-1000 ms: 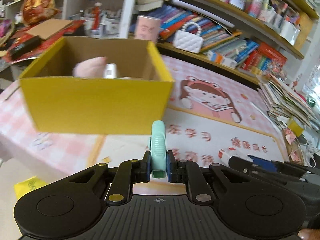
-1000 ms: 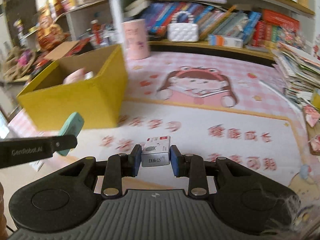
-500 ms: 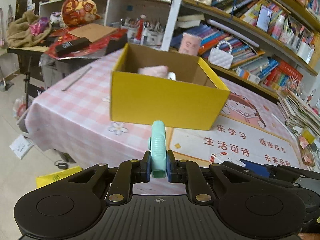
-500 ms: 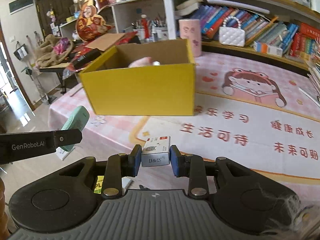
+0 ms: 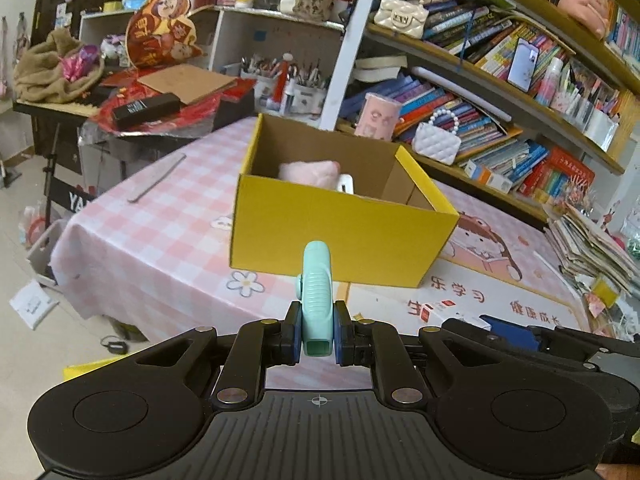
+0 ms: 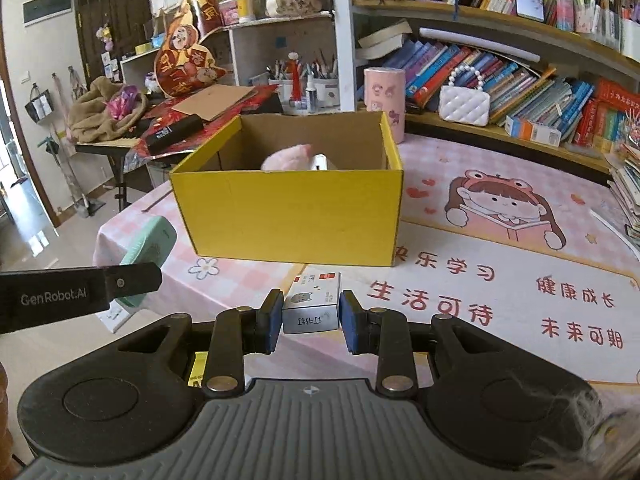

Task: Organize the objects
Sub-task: 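Carry the mint eraser and small white box over the yellow box with both grippers, then open both grippers to drop the eraser and small white box into the box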

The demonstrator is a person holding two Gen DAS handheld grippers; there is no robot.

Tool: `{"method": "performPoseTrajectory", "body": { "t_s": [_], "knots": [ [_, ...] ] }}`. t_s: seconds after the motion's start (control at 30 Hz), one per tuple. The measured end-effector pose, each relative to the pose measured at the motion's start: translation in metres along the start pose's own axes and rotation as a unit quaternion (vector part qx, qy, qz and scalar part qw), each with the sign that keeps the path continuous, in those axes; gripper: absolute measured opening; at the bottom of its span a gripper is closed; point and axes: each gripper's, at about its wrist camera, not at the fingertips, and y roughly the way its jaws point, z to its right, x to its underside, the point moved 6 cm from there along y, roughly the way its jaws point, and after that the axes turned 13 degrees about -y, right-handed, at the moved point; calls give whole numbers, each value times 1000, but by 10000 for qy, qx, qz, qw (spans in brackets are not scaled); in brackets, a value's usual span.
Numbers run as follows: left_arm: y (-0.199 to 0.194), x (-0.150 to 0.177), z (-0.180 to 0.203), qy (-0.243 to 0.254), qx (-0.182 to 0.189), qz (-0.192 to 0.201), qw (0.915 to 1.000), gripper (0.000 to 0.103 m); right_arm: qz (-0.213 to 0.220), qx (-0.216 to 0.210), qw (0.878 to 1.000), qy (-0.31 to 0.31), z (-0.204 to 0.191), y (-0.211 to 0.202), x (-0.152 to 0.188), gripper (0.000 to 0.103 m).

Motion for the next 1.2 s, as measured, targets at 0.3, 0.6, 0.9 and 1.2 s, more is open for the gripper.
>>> {"method": "performPoseTrajectory", "body": {
  "t_s": [0.3, 0.6, 0.9, 1.2],
  "knots": [
    [12, -35, 13, -55, 11, 332, 9994, 13, 485, 14, 9988, 7, 20, 13, -37, 29],
    [55, -97, 41, -168, -38, 844, 9963, 13, 816, 46, 9965, -171, 54, 63, -103, 29],
    [116, -110, 46, -164, -558, 627, 9963, 13, 420, -236, 9982, -362, 63, 132, -124, 29],
    [153, -106, 43, -136, -850, 271, 9959, 14, 118, -370, 9959, -821, 59, 178, -128, 29]
  ]
}}
